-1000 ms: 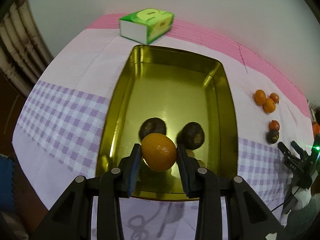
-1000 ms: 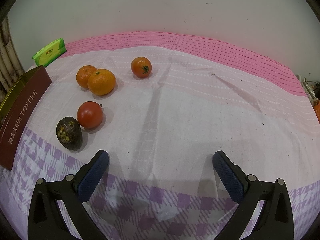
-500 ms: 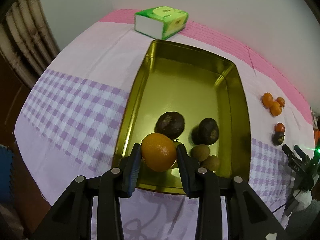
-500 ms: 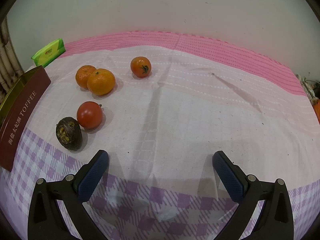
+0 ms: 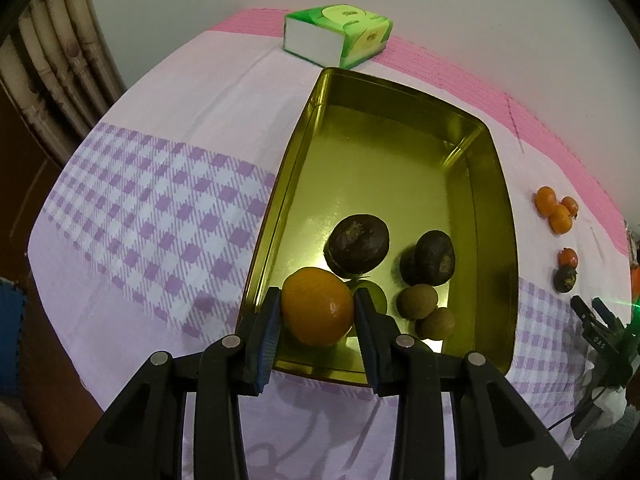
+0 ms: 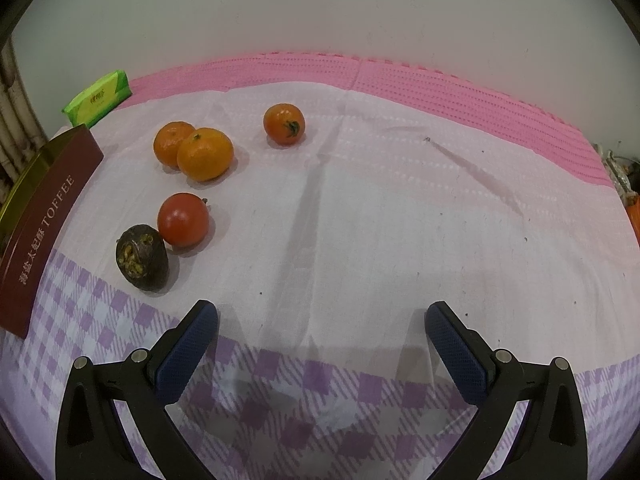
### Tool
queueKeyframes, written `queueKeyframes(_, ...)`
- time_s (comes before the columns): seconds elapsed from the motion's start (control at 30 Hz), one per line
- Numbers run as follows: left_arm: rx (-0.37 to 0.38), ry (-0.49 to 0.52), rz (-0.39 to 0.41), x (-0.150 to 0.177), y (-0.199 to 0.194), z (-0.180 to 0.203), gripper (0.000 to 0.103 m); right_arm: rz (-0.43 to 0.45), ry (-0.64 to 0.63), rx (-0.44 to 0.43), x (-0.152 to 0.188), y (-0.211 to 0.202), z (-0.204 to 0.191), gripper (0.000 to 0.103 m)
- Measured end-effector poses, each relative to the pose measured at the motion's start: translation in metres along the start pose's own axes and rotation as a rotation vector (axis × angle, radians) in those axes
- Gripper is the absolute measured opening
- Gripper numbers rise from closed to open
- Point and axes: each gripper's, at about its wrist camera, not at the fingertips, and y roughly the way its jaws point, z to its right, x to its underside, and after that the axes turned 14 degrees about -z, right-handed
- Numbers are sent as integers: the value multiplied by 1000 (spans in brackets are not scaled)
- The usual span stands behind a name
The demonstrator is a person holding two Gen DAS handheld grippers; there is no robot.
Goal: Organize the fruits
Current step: 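Carry the mandarin into the tin tray and open the left gripper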
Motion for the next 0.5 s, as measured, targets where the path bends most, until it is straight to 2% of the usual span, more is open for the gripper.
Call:
queueKeyframes(0.4,19,2,-9,-1,3,-2,34,-44,22,3,-8,2,1,103)
queueKeyframes(0.5,27,0,-10,-1,4,-2,34,-48,46,-22,-8,-1,-1,103)
